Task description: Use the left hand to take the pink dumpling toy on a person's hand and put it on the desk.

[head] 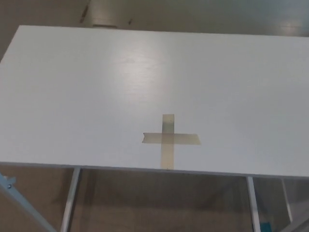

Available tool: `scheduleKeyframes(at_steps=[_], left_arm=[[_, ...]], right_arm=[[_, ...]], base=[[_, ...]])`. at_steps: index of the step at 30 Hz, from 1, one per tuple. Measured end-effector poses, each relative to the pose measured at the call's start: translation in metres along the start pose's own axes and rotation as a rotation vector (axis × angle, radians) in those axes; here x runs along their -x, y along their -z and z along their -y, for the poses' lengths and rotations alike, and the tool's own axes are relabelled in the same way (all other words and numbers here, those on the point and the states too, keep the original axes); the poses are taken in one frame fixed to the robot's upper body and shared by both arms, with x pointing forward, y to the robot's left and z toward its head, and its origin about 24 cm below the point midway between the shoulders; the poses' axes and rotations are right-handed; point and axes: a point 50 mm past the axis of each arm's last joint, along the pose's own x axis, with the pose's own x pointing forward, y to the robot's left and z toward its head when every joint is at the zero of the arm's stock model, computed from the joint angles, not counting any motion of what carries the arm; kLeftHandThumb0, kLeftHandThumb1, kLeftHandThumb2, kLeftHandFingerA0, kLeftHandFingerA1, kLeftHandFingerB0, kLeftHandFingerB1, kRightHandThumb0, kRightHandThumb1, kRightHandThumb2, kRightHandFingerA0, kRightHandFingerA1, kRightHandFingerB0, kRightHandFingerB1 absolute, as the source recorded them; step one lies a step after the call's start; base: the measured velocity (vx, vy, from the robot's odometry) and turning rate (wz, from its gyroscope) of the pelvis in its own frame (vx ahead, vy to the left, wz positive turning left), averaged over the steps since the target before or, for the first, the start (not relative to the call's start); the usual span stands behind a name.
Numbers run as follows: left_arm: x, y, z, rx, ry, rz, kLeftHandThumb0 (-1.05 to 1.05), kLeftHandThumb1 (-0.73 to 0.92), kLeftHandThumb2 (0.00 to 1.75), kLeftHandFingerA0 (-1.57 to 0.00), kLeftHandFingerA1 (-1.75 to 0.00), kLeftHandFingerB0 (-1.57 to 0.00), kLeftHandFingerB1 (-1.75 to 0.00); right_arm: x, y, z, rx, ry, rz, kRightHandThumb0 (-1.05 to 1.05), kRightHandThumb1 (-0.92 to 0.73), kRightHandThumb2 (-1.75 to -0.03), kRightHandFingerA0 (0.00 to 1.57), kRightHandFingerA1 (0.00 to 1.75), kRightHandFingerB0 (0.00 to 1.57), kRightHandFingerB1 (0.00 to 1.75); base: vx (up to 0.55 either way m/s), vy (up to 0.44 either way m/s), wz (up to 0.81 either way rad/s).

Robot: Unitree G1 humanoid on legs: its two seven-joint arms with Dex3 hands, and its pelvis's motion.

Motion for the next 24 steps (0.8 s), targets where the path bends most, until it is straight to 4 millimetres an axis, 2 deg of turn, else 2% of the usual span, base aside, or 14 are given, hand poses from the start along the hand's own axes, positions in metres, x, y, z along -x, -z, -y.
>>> scheduleKeyframes(at_steps=[11,12,13,17,21,22,24], left_arm=[[0.001,0.002,0.000,0.000,-0.004,0.012,-0.29,0.60,0.58,-0.66,-0.43,-0.37,-0.34],[0.001,0.003,0.000,-0.001,-0.002,0.011,-0.37,0.51,0.71,-0.59,-0.51,-0.33,-0.42],[0.002,0.005,0.001,-0.001,0.002,0.007,-0.29,0.61,0.59,-0.68,-0.44,-0.37,-0.34],[0.004,0.014,0.003,-0.003,0.014,-0.010,-0.29,0.61,0.58,-0.66,-0.43,-0.38,-0.34],[0.011,0.035,0.007,-0.010,0.035,-0.055,-0.29,0.61,0.59,-0.67,-0.44,-0.38,-0.35],[0.012,0.038,0.007,-0.011,0.038,-0.061,-0.30,0.61,0.59,-0.71,-0.50,-0.38,-0.35],[0.013,0.041,0.008,-0.014,0.042,-0.068,-0.31,0.60,0.59,-0.71,-0.49,-0.38,-0.35]], right_arm=[[0.000,0.002,0.002,-0.069,0.027,-0.002,-0.23,-0.64,-0.59,0.72,0.48,0.54,0.42],[0.000,0.002,0.002,-0.071,0.027,-0.003,-0.23,-0.64,-0.59,0.72,0.48,0.52,0.41],[0.001,0.004,0.001,-0.073,0.028,-0.005,-0.23,-0.64,-0.59,0.72,0.48,0.52,0.41],[0.002,0.011,0.001,-0.073,0.029,-0.018,-0.23,-0.64,-0.59,0.72,0.48,0.53,0.41],[0.006,0.029,0.000,-0.057,0.024,-0.054,-0.24,-0.64,-0.59,0.70,0.47,0.51,0.41],[0.006,0.031,-0.001,-0.054,0.022,-0.058,-0.24,-0.64,-0.59,0.68,0.47,0.51,0.41],[0.007,0.033,-0.001,-0.049,0.017,-0.062,-0.24,-0.64,-0.59,0.66,0.46,0.51,0.41]], base=[[0.00,0.000,0.00],[0.00,0.000,0.00],[0.00,0.000,0.00],[0.00,0.000,0.00],[0.00,0.000,0.00],[0.00,0.000,0.00],[0.00,0.000,0.00]])
